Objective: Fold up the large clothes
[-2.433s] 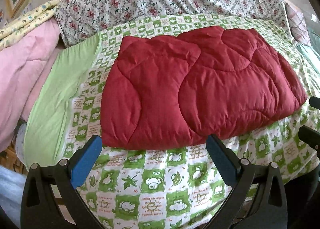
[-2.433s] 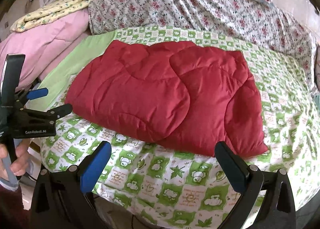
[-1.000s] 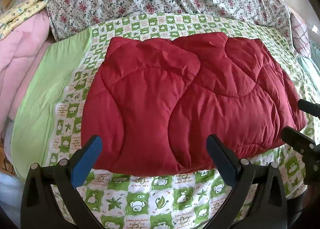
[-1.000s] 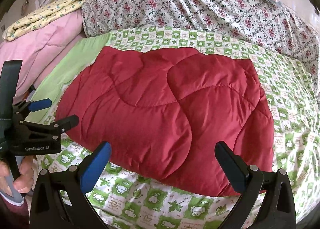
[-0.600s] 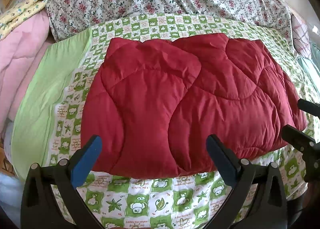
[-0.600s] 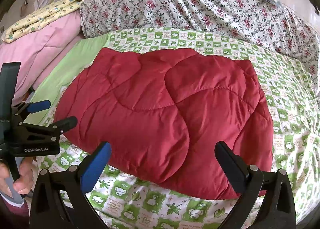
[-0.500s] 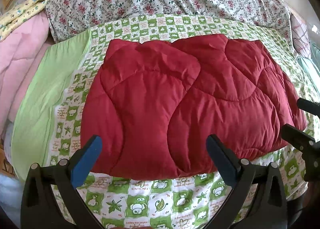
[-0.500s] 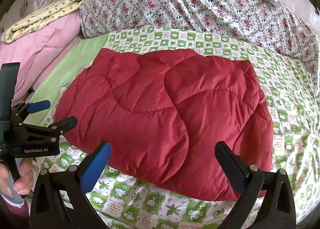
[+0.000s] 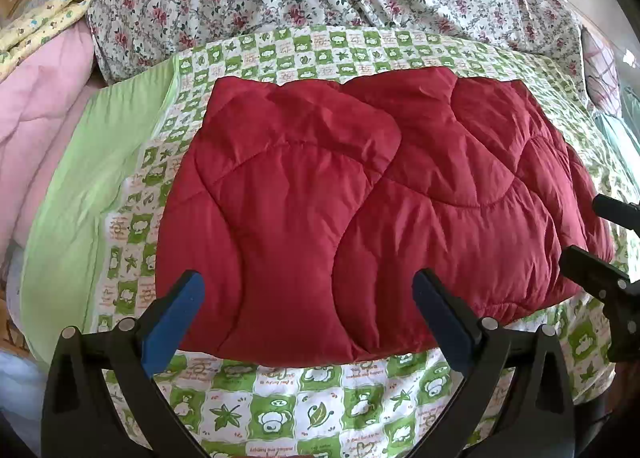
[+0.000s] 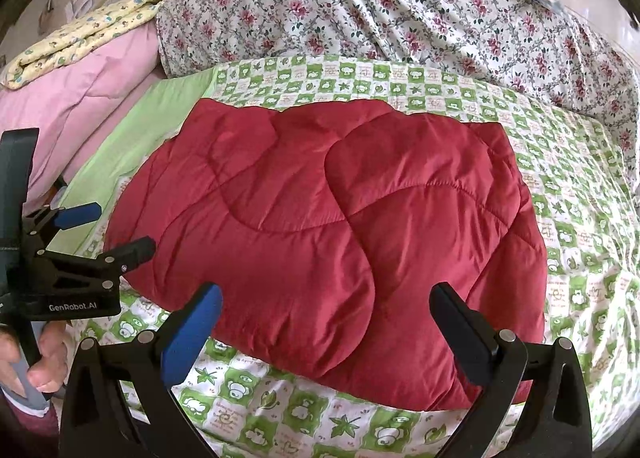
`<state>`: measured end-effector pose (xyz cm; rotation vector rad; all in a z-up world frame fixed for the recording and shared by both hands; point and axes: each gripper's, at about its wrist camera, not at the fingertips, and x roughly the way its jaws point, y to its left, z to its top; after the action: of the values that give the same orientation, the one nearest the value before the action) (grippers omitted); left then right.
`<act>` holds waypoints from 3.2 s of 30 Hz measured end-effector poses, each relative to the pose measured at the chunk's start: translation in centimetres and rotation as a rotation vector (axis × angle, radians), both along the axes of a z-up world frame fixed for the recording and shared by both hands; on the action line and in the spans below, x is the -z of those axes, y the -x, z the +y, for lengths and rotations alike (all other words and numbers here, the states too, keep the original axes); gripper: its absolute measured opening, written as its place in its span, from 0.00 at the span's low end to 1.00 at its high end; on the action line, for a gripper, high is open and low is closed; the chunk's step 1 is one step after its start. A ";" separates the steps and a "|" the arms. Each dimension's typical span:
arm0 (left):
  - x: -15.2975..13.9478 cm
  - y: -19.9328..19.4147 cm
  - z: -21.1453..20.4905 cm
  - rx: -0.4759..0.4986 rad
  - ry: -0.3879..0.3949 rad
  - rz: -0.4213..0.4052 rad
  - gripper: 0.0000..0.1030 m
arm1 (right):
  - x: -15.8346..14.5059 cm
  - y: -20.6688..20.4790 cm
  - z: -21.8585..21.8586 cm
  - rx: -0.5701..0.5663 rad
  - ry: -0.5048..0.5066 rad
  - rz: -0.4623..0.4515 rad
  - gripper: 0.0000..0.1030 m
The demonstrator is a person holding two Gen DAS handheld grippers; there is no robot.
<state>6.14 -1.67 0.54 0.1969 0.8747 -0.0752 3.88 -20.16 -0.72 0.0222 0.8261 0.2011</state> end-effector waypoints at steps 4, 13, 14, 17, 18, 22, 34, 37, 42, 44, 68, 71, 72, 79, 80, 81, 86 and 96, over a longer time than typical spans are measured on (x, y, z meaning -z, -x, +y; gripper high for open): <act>0.2 -0.2 0.1 0.001 0.004 0.008 1.00 | 0.2 -0.1 0.1 0.001 0.000 0.005 1.00; 0.4 -0.6 0.2 0.004 0.001 0.015 1.00 | 0.4 -0.4 0.1 0.005 0.001 0.011 1.00; 0.4 -0.5 0.2 0.004 0.001 0.015 1.00 | 0.4 -0.4 0.1 0.004 0.001 0.011 1.00; 0.4 -0.7 0.2 0.004 0.001 0.016 1.00 | 0.4 -0.4 0.1 0.006 0.002 0.011 1.00; 0.4 -0.7 0.2 0.005 0.002 0.016 1.00 | 0.4 -0.4 0.1 0.005 0.002 0.010 1.00; 0.4 -0.8 0.2 0.004 0.000 0.016 1.00 | 0.4 -0.4 0.1 0.005 0.002 0.012 1.00; 0.5 -1.0 0.2 0.008 0.000 0.014 1.00 | 0.4 -0.5 0.1 0.004 0.003 0.012 1.00; 0.5 -1.2 0.2 0.007 -0.001 0.012 1.00 | 0.3 -0.5 0.1 0.005 0.003 0.012 1.00; 0.4 -1.3 0.2 0.003 -0.006 0.008 1.00 | 0.3 -0.6 -0.2 0.004 0.001 0.012 1.00; 0.3 -1.2 0.2 -0.001 -0.010 0.002 1.00 | 0.3 -0.5 -0.2 0.002 0.001 0.013 1.00; 0.2 -1.1 -0.2 0.006 -0.019 -0.007 1.00 | 0.3 -0.6 -0.7 0.003 0.004 0.012 1.00; 0.2 -1.1 -0.2 0.007 -0.018 -0.007 1.00 | 0.3 -0.7 -0.9 0.002 0.002 0.014 1.00; 0.2 -1.0 -0.2 0.007 -0.019 -0.007 1.00 | 0.3 -0.7 -0.9 0.003 0.004 0.014 1.00; 0.2 -1.0 -0.3 0.007 -0.019 -0.007 1.00 | 0.3 -0.7 -0.9 0.003 0.002 0.013 1.00; 0.2 -1.0 -0.3 0.007 -0.019 -0.007 1.00 | 0.3 -0.7 -1.0 0.004 0.003 0.013 1.00; 0.2 -1.0 -0.3 0.008 -0.019 -0.007 1.00 | 0.3 -0.7 -1.0 0.003 0.003 0.014 1.00; 0.2 -1.0 -0.3 0.006 -0.019 -0.007 1.00 | 0.3 -0.6 -1.0 0.005 0.003 0.013 1.00; 0.5 -1.5 0.0 0.001 -0.021 0.003 1.00 | 0.6 -0.7 -1.0 0.022 -0.004 0.021 1.00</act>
<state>7.59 -1.66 0.07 0.2175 0.8785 -0.0675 4.59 -21.15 -1.37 0.0369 0.8461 0.1817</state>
